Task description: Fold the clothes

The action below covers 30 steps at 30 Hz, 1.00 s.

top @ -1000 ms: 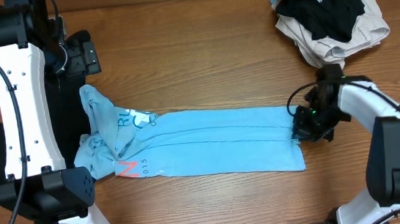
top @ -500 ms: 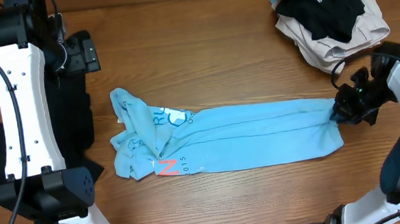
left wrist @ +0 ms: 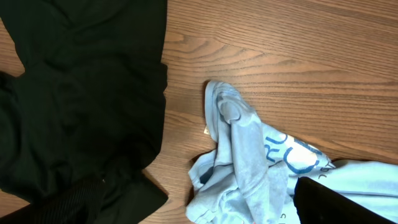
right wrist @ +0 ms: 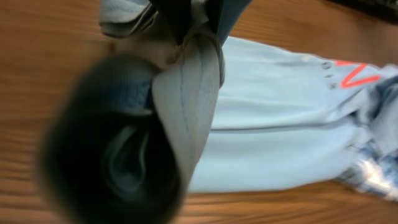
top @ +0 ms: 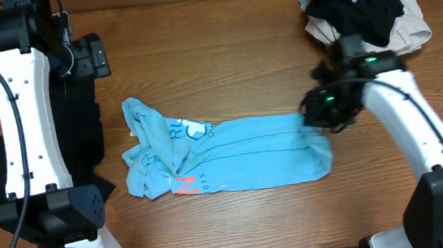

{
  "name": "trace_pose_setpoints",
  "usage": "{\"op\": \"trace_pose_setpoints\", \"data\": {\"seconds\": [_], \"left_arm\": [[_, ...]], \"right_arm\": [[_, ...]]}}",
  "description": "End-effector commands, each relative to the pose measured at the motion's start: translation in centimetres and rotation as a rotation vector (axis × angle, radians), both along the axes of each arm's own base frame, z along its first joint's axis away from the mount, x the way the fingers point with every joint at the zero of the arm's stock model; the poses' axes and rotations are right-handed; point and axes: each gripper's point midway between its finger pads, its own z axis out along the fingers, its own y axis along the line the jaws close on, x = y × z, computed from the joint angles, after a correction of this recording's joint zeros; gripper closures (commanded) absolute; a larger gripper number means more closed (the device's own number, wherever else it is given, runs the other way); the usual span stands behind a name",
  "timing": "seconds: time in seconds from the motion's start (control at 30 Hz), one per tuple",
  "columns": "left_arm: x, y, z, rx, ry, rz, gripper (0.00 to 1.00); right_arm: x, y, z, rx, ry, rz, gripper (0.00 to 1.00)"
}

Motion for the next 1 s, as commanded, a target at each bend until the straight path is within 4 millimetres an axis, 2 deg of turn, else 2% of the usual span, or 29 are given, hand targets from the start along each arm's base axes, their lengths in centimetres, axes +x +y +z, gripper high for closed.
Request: {"op": "trace_pose_setpoints", "data": {"seconds": [0.0, 0.17, 0.2, 0.3, 0.33, 0.4, 0.5, 0.63, 0.7, 0.87, 0.97], "left_arm": [[0.0, 0.1, 1.3, 0.007, -0.038, -0.015, 0.0], [0.2, 0.1, 0.6, 0.004, -0.022, -0.015, 0.0], [0.3, 0.1, 0.5, 0.004, -0.018, -0.016, 0.0], [0.4, 0.1, -0.1, 0.002, -0.002, -0.016, 0.0], [0.4, 0.1, -0.2, 0.001, 0.001, -0.016, 0.0], [0.5, 0.1, -0.4, 0.0, 0.006, -0.017, 0.0], [0.3, 0.1, -0.5, -0.001, 0.013, -0.018, 0.0], [-0.1, -0.7, -0.8, -0.038, 0.035, -0.069, 0.0], [-0.6, -1.2, -1.4, -0.061, 0.062, -0.091, 0.0], [-2.6, -2.0, -5.7, -0.1, 0.207, -0.117, 0.0], [-3.3, -4.1, -9.1, -0.193, 0.26, -0.205, 0.0]], "right_arm": [[-0.2, 4.8, 1.5, 0.041, -0.052, 0.049, 0.91], [-0.9, 10.6, 1.6, 0.072, -0.109, 0.129, 0.84], [-1.0, 11.4, 1.6, 0.077, -0.117, 0.138, 0.79], [-1.6, 13.7, 1.7, 0.094, -0.147, 0.186, 0.19], [-1.8, 14.3, 1.9, 0.101, -0.156, 0.203, 0.1], [-2.0, 14.7, 2.2, 0.109, -0.154, 0.213, 0.0], [-2.0, 14.5, 3.0, 0.119, -0.146, 0.207, 0.0], [-1.2, 12.8, 4.2, 0.104, -0.149, 0.194, 0.0], [-0.9, 11.9, 4.2, 0.09, -0.143, 0.186, 0.0], [-0.2, 9.5, 3.7, 0.04, -0.136, 0.163, 0.0], [0.3, 8.3, 3.5, 0.003, -0.144, 0.136, 0.0]]}}
